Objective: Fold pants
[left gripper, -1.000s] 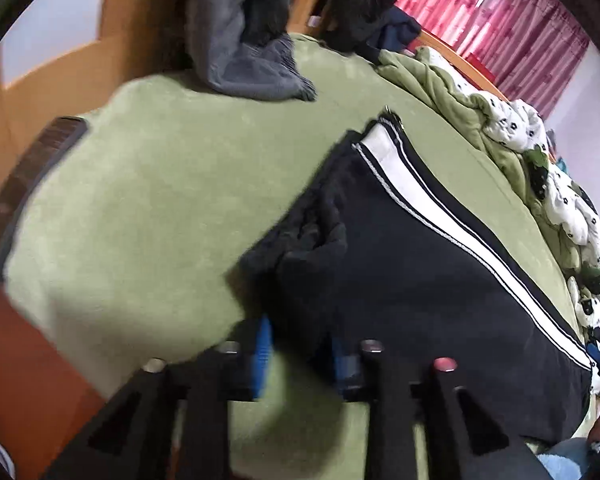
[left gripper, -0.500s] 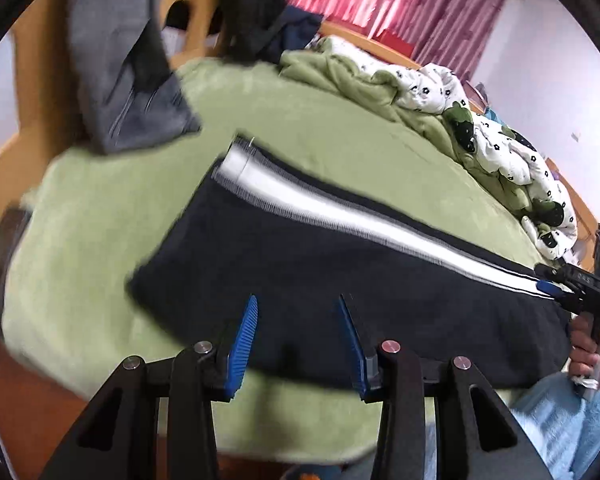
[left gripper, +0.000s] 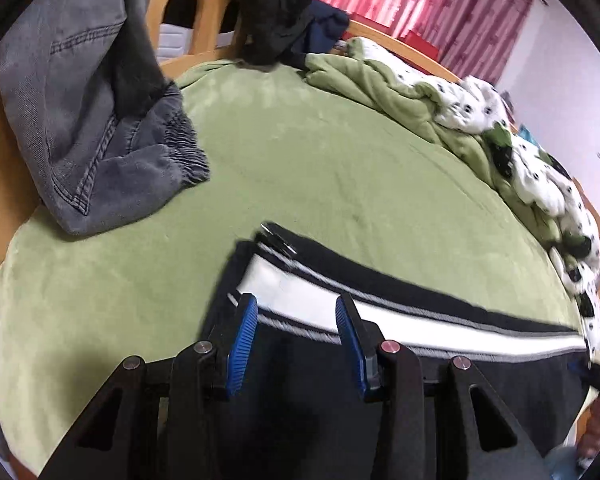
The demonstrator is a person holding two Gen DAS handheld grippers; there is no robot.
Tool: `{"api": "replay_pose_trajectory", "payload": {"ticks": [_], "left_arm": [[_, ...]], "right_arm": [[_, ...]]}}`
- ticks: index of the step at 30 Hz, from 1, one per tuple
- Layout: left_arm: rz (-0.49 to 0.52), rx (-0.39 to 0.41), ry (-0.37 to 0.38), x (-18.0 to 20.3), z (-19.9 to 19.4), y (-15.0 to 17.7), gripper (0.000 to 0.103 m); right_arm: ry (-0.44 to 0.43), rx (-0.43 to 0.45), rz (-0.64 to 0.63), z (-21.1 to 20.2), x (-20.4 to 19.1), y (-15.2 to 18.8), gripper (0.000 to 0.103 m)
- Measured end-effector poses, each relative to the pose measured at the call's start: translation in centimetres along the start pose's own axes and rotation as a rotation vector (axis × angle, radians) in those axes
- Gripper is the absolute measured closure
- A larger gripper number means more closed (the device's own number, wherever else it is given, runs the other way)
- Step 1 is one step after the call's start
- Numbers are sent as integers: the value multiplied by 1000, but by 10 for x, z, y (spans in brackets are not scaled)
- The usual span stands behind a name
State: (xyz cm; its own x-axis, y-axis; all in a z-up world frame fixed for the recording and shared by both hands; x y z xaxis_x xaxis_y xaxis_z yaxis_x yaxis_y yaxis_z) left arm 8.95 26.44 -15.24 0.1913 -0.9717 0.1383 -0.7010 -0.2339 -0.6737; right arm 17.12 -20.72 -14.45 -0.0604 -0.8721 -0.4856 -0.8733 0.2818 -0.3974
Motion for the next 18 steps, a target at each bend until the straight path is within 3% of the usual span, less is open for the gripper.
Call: {"api": "replay_pose_trajectory", "payload": {"ticks": [2, 4, 8, 10, 14, 18], "left_arm": [[20, 17, -23, -4, 8, -8, 64], [58, -9, -96, -9, 24, -16, 64], [61, -137, -56, -6, 64, -15, 62], [65, -79, -85, -3, 60, -17, 79], [38, 15, -150, -12, 43, -23, 84], [-3, -64, -141, -22, 63, -10, 83]], "right_arm": [[5, -8, -2, 3, 0, 0, 46], [5, -15, -6, 4, -1, 0, 46], [2, -30, -10, 7, -1, 1, 46], [21, -38, -9, 10, -1, 1, 46], [30, -27, 15, 10, 3, -3, 46], [34, 15, 33, -1, 11, -14, 46]]}}
Point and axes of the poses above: each gripper's, at about its wrist camera, not at the fingertips, and z roughly the way its jaws point, x to its right, y to its underside, the point moved 6 cm from there along z, roughly the way its jaws point, and after that the axes turned 15 degrees about z, right-handed, at the moved point
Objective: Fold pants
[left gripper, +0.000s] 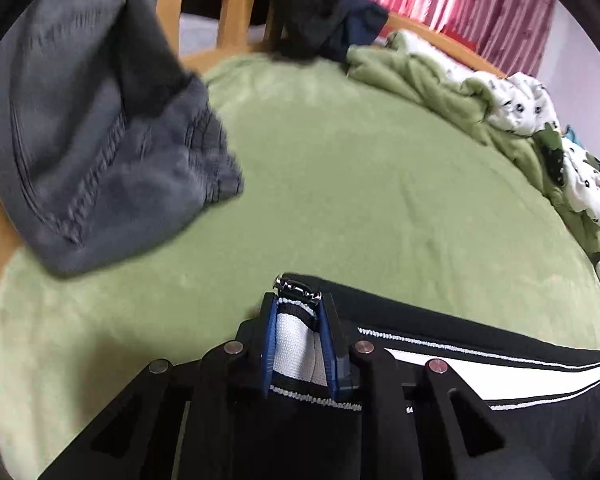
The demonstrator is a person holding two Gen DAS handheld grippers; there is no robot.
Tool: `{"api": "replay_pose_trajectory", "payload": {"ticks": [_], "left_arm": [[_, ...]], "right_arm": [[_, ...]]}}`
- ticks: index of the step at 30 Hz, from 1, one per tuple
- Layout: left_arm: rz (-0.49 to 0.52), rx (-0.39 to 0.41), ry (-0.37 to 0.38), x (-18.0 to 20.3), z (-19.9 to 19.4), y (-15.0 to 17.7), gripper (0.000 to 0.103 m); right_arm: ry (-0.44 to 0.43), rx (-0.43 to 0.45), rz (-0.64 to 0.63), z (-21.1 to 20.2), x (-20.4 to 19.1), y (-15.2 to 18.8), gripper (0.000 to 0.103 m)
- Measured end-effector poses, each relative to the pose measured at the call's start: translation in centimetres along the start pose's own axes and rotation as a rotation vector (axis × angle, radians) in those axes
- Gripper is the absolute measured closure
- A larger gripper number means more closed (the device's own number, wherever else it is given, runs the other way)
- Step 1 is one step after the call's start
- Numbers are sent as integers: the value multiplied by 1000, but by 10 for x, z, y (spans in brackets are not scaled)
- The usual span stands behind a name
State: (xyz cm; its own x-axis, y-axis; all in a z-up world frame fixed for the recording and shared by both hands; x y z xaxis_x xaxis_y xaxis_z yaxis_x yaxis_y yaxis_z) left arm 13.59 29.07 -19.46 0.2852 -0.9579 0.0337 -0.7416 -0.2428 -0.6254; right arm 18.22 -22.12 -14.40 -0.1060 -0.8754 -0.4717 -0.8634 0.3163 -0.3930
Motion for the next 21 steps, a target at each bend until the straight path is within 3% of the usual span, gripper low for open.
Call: {"api": "replay_pose_trajectory", "payload": {"ticks": [4, 7, 12, 18, 21], "left_arm": [[33, 2, -24, 2, -1, 1, 80], [9, -1, -28, -2, -2, 1, 72], [-18, 11, 19, -2, -17, 7, 71], [41, 56, -73, 8, -54, 19, 69], [40, 65, -39, 18, -69, 23, 62]], "right_arm": [[68, 48, -117, -2, 8, -22, 46], [103, 69, -208, 16, 20, -41, 46], [90, 3, -213, 72, 49, -59, 55], [127, 63, -255, 105, 52, -57, 50], [116, 61, -253, 106, 50, -61, 49]]}}
Point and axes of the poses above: each gripper's, at about its wrist camera, not at the fingertips, and z roughly the way its jaws point, x to its right, y to its underside, the point moved 6 cm from there along z, roughly the way its jaws point, and after that the axes turned 15 degrees about z, right-handed, at the moved point
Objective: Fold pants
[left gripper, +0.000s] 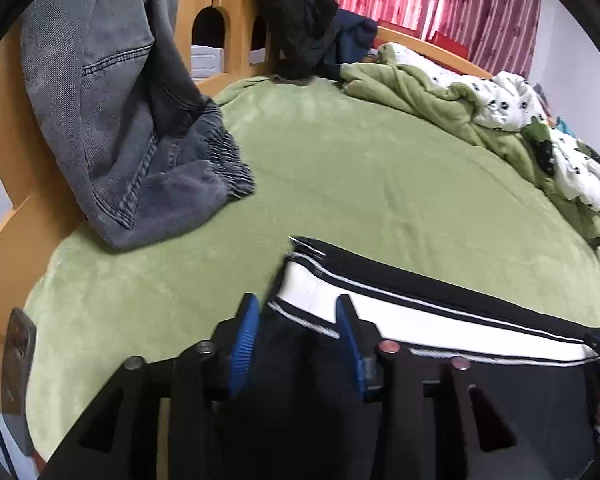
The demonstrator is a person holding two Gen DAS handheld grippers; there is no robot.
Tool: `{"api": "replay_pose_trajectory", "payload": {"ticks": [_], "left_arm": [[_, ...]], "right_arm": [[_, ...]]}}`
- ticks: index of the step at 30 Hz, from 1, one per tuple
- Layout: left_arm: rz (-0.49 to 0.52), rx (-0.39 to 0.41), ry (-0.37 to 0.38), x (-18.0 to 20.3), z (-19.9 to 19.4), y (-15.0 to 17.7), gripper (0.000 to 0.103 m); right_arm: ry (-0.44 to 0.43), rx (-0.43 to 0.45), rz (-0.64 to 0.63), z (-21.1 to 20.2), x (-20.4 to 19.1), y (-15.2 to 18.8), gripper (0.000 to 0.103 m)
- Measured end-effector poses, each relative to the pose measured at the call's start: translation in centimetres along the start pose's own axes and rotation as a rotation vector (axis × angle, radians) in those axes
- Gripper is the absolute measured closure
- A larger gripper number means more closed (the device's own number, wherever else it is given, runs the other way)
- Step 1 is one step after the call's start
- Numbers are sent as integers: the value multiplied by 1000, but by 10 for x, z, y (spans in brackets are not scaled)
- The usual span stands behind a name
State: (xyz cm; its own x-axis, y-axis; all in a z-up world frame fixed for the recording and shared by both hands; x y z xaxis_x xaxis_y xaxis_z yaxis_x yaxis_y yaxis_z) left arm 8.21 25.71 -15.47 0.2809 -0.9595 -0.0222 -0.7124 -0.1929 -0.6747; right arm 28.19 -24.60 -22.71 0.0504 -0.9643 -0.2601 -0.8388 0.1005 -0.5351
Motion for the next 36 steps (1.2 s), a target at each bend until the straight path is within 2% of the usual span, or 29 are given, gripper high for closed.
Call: {"api": "replay_pose_trajectory", "payload": {"ticks": [2, 5, 9, 12, 16, 17, 18, 20, 21, 24, 29, 31, 32, 34, 36], "left_arm": [[14, -3, 45, 12, -8, 4, 62], [20, -3, 65, 26, -20, 18, 62], [-57, -21, 103, 36, -36, 47, 62], [-84, -16, 68, 29, -47, 65, 62], [-122, -63, 38, 8, -48, 99, 62], [-148, -71, 50, 1, -47, 107, 62], [-178, -62, 98, -5, -49, 114, 62], [-228, -23, 156, -13, -56, 124, 62], [-231, -11, 161, -14, -63, 128, 62], [-241, 8, 83, -21, -77, 139, 61], [-330, -23, 179, -36, -61, 150, 58], [-360, 1, 216, -40, -54, 144, 57], [-362, 9, 233, -40, -49, 140, 53], [-366, -14, 239, -40, -40, 137, 52], [-376, 7, 250, -39, -36, 132, 52]], "right_arm": [[-9, -9, 13, -2, 0, -1, 49], [-5, -11, 31, -15, -2, -4, 49], [0, 1, 0, -49, -16, -3, 50], [-12, 28, -21, -78, -29, 0, 49], [-33, -11, -57, -110, -46, 13, 50], [-25, -11, -65, -116, -49, 16, 50], [-13, -6, -74, -124, -51, 21, 50], [-8, 4, -74, -135, -53, 29, 50], [-10, 7, -66, -140, -53, 33, 50], [1, 2, -44, -149, -55, 51, 50], [-38, 19, -11, -164, -56, 79, 49], [-53, 37, 13, -169, -52, 85, 49], [-53, 38, 24, -169, -51, 86, 49], [-48, 24, 60, -169, -44, 89, 49], [-62, 13, 88, -170, -40, 89, 50]]}}
Point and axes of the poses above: each gripper's, at about its wrist camera, not at the fingertips, and z roughly the way its jaws point, x to its right, y to its underside, the point moved 6 cm from there along z, roughly the way its jaws point, and after that the axes turned 15 degrees about z, right-handed, at the moved point
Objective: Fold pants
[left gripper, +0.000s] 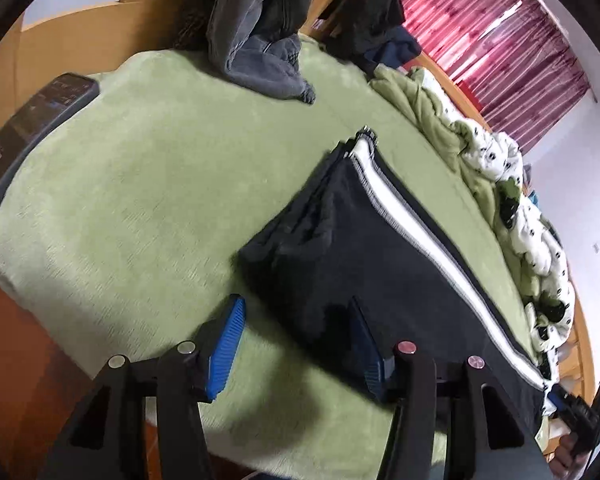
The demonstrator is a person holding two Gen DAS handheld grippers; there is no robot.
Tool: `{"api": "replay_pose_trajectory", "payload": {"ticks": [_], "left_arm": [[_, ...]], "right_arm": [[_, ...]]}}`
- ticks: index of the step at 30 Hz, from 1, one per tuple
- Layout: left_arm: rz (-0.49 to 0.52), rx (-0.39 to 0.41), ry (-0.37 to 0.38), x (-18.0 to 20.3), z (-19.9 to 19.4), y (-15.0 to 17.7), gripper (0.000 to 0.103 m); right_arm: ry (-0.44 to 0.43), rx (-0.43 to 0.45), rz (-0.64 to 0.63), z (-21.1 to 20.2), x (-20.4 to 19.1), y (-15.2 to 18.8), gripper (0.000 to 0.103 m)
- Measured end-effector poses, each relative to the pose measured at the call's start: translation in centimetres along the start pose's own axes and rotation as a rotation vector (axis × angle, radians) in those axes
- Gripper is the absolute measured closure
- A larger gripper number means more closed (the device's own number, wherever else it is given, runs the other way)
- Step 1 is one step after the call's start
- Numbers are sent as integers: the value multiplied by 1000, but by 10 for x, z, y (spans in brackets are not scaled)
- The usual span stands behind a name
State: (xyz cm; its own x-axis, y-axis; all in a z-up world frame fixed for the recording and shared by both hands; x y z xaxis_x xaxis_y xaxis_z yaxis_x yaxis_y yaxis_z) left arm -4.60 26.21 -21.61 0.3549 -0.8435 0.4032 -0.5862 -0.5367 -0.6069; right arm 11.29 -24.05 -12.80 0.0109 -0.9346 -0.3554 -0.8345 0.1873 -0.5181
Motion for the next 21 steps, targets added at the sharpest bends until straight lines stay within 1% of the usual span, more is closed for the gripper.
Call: {"api": "replay_pose_trajectory", "payload": {"ticks": [3, 5, 7, 9, 13, 14, 15, 17, 19, 21], "left_arm": [[-7, -3, 1, -2, 10, -4, 53], [-20, 12, 10, -5, 12, -5, 53], [-21, 16, 11, -6, 15, -6, 54], [0, 13, 0, -5, 17, -6, 54], [62, 24, -40, 1, 17, -5, 54], [69, 27, -47, 2, 16, -6, 54], [78, 31, -54, 3, 16, -6, 54], [90, 33, -68, 4, 16, -8, 54], [84, 40, -84, 3, 15, -8, 58], [48, 44, -87, -2, 13, -8, 66]], "right_arm": [[-53, -11, 38, -5, 2, 3, 50], [-60, -5, 56, -6, 2, 5, 50], [-43, -7, 75, -3, 2, 8, 50], [-27, 7, 89, -1, 2, 11, 52], [-10, 80, 143, 4, 6, 19, 57], [1, 83, 145, 7, 7, 20, 58], [17, 63, 145, 12, 8, 23, 59], [30, 36, 150, 18, 9, 25, 63], [27, 44, 147, 15, 12, 26, 65], [17, 50, 151, 10, 13, 27, 65]]}}
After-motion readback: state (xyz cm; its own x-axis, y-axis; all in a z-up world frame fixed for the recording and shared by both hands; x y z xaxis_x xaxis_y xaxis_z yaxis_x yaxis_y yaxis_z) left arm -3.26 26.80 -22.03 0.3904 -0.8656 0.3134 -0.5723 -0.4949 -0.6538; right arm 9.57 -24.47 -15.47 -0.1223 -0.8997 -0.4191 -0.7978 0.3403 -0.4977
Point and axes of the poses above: each gripper's, at about its wrist camera, not at the fingertips, and z roughly the way its jaws point, x to its right, y to its underside, the point moved 6 cm from there along z, roughly the way its jaws point, and after that the axes turned 15 degrees about z, right-handed, at the moved point
